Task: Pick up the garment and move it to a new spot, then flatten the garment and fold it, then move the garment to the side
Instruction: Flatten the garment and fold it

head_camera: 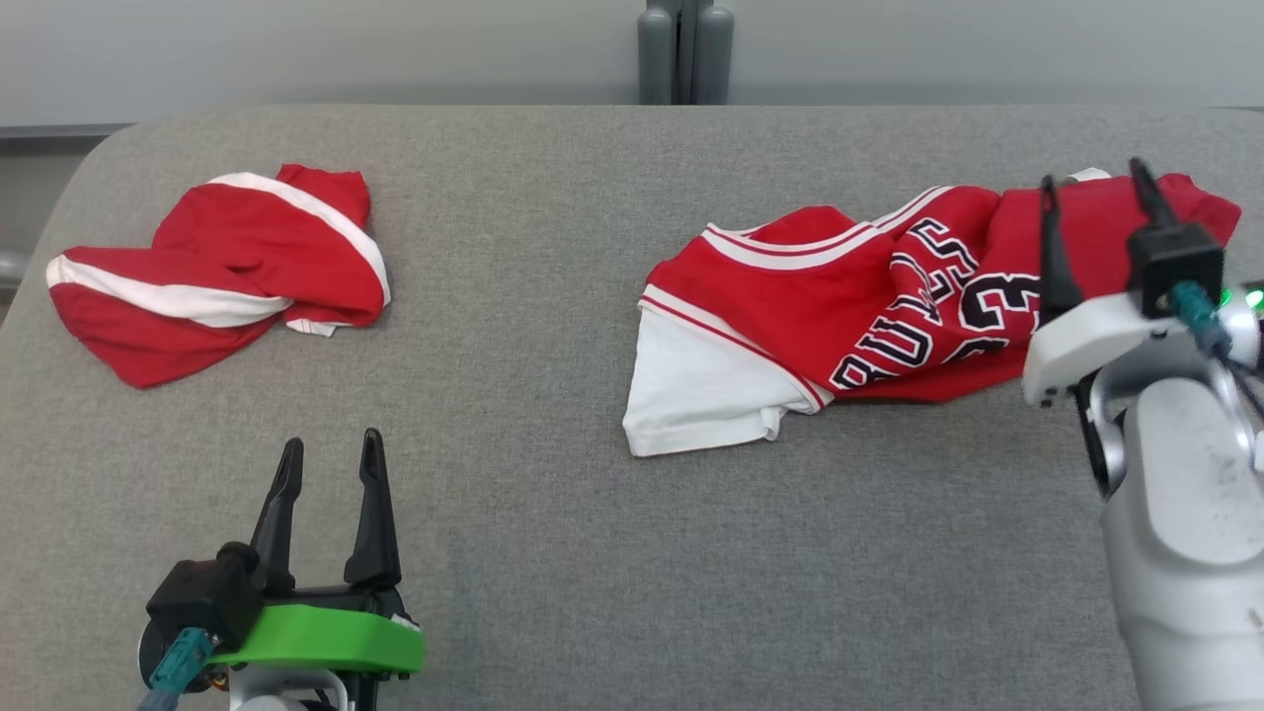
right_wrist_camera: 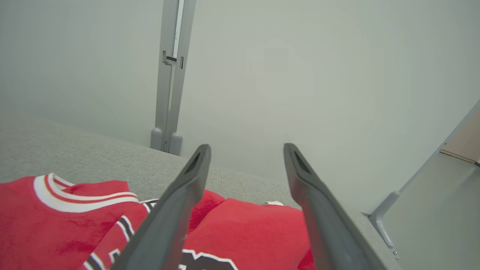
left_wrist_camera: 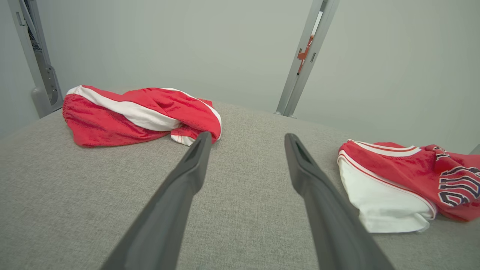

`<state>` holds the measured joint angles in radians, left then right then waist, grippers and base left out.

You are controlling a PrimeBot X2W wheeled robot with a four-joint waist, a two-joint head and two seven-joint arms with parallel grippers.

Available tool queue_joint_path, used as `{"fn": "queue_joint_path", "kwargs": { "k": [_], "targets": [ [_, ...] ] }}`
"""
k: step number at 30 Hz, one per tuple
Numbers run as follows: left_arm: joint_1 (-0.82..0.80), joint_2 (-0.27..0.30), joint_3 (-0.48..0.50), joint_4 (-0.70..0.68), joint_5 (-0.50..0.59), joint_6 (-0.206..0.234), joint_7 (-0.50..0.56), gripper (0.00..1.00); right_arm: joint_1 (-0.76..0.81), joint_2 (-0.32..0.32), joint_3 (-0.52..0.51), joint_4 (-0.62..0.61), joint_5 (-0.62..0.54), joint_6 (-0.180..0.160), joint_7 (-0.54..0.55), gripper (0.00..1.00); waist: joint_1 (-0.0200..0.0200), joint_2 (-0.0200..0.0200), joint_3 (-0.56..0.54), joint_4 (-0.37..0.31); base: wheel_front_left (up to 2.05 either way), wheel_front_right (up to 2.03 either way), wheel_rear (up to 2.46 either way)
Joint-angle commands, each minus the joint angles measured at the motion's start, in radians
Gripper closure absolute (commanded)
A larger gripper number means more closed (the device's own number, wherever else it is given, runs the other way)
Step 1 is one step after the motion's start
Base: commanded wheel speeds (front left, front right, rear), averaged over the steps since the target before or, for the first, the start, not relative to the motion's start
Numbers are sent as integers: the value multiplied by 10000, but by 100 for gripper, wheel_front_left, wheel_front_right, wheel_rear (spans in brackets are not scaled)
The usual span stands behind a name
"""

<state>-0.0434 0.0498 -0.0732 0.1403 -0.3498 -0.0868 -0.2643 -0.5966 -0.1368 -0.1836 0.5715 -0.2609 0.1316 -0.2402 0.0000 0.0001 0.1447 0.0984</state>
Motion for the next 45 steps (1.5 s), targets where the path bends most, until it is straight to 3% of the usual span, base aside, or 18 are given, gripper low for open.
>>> {"fn": "queue_joint_path", "kwargs": {
  "k": [1,12,19,30,37,45],
  "targets": [
    [137,16,51,-2,5,29,-3,0,589,115,297,-372,358,-17,-123,0,0,-1,-330,-337,0,0,0],
    [539,18,203,-33,156,15,-3,0,4328,786,1860,-3713,2220,-17,-249,0,0,-1,-1018,-1005,0,0,0],
    [891,18,202,-47,245,36,-3,0,5356,852,1993,-3691,2982,-17,-253,0,0,-1,-1381,-1206,0,0,0],
    [1086,16,145,322,264,-61,-1,0,5275,859,1968,-3835,3159,-17,-254,0,0,-1,-1482,-1367,0,0,0],
    [-1011,54,-595,2186,-212,-318,1006,0,4962,857,2168,-3994,3254,-16,-204,0,0,-1,-871,-1716,0,0,0],
    [-4357,253,-1407,4753,-579,-432,2531,0,4275,854,2881,-3981,3366,-17,-169,0,0,-1,294,-2945,0,0,0]
  ]
}}
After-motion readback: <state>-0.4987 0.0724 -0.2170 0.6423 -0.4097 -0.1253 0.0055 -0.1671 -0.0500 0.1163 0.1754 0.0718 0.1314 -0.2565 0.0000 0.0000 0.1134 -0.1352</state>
